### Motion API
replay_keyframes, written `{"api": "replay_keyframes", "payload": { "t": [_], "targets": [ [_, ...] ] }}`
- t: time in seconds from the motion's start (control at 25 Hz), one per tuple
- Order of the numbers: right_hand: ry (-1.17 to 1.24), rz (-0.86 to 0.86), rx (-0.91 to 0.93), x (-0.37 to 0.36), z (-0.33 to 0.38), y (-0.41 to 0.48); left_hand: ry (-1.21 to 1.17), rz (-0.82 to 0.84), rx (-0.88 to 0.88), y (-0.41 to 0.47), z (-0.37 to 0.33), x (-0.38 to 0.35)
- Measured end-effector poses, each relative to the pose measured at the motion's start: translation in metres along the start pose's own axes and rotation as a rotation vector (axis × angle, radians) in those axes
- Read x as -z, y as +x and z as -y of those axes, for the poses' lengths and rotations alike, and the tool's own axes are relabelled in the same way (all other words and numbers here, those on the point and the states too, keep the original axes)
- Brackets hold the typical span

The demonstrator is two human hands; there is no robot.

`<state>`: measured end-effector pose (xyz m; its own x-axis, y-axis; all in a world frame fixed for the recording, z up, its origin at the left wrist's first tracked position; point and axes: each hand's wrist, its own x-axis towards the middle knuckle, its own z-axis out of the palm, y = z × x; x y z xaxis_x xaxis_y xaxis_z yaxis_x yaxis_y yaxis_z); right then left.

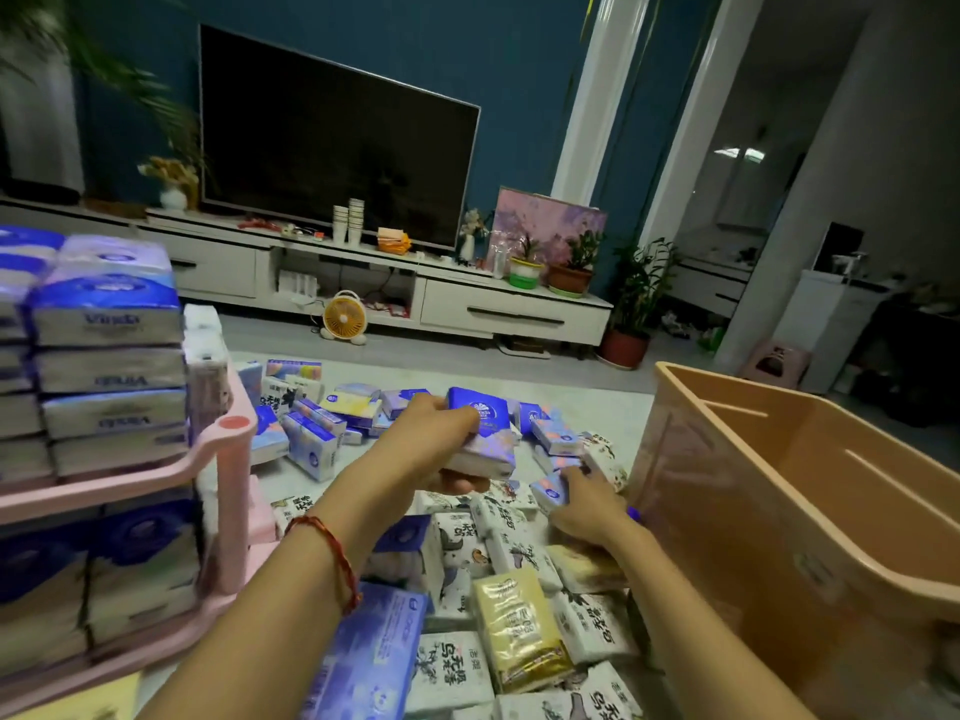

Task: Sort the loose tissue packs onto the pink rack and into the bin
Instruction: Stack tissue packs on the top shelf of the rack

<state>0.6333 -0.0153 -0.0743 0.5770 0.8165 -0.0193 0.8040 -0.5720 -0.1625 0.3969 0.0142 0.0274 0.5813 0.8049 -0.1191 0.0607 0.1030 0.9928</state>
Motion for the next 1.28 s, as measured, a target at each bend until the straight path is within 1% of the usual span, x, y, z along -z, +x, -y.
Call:
{"api": "replay_keyframes", "payload": {
  "t": [0.12,0.2,0.24,0.32,0.36,0.44,0.52,0.6,0.68,0.72,0.8,0.84,0.92,0.96,1.0,1.08,1.16,1.28],
  "targets": [
    [0.086,-0.061,-0.024,-0.008,0.0,0.009,-0.014,0.045,0.003,-0.006,-0.005,0.009],
    [0.122,-0.146,-0.024,-0.004,0.006,0.007,-0.047,0.08,-0.008,-0.017,-0.011,0.014],
    [0.149,-0.218,-0.036,0.002,0.011,0.003,-0.098,0.099,-0.012,-0.023,-0.016,0.017],
    [0.281,-0.345,-0.047,0.025,0.027,-0.008,-0.236,0.137,-0.023,-0.035,-0.026,0.023],
    [0.4,-0.364,-0.037,0.041,0.038,-0.016,-0.291,0.16,-0.028,-0.044,-0.032,0.026],
    [0.738,-0.339,0.063,0.076,0.062,-0.037,-0.315,0.184,-0.051,-0.069,-0.047,0.029],
    [0.991,-0.239,0.241,0.107,0.088,-0.065,-0.264,0.161,-0.083,-0.101,-0.058,0.03],
    [1.112,-0.153,0.365,0.132,0.114,-0.092,-0.184,0.114,-0.132,-0.139,-0.07,0.039],
    [1.181,-0.133,0.453,0.157,0.136,-0.118,-0.062,0.054,-0.225,-0.176,-0.084,0.056],
    [1.194,-0.104,0.493,0.171,0.15,-0.131,0.014,-0.003,-0.283,-0.198,-0.094,0.074],
    [1.195,0.008,0.573,0.196,0.179,-0.157,0.141,-0.17,-0.35,-0.235,-0.117,0.125],
    [1.184,0.075,0.623,0.205,0.197,-0.166,0.204,-0.275,-0.358,-0.248,-0.127,0.157],
    [1.132,0.174,0.732,0.217,0.239,-0.176,0.341,-0.542,-0.337,-0.259,-0.141,0.223],
    [1.089,0.213,0.775,0.219,0.263,-0.176,0.411,-0.63,-0.325,-0.258,-0.144,0.253],
    [1.034,0.243,0.804,0.217,0.286,-0.173,0.46,-0.658,-0.312,-0.251,-0.143,0.276],
    [0.908,0.276,0.853,0.209,0.331,-0.162,0.503,-0.605,-0.254,-0.228,-0.136,0.306],
    [0.775,0.307,0.898,0.2,0.367,-0.148,0.52,-0.561,-0.185,-0.2,-0.126,0.323],
    [0.602,0.405,0.908,0.189,0.401,-0.127,0.527,-0.527,-0.12,-0.167,-0.109,0.343]
  ]
}}
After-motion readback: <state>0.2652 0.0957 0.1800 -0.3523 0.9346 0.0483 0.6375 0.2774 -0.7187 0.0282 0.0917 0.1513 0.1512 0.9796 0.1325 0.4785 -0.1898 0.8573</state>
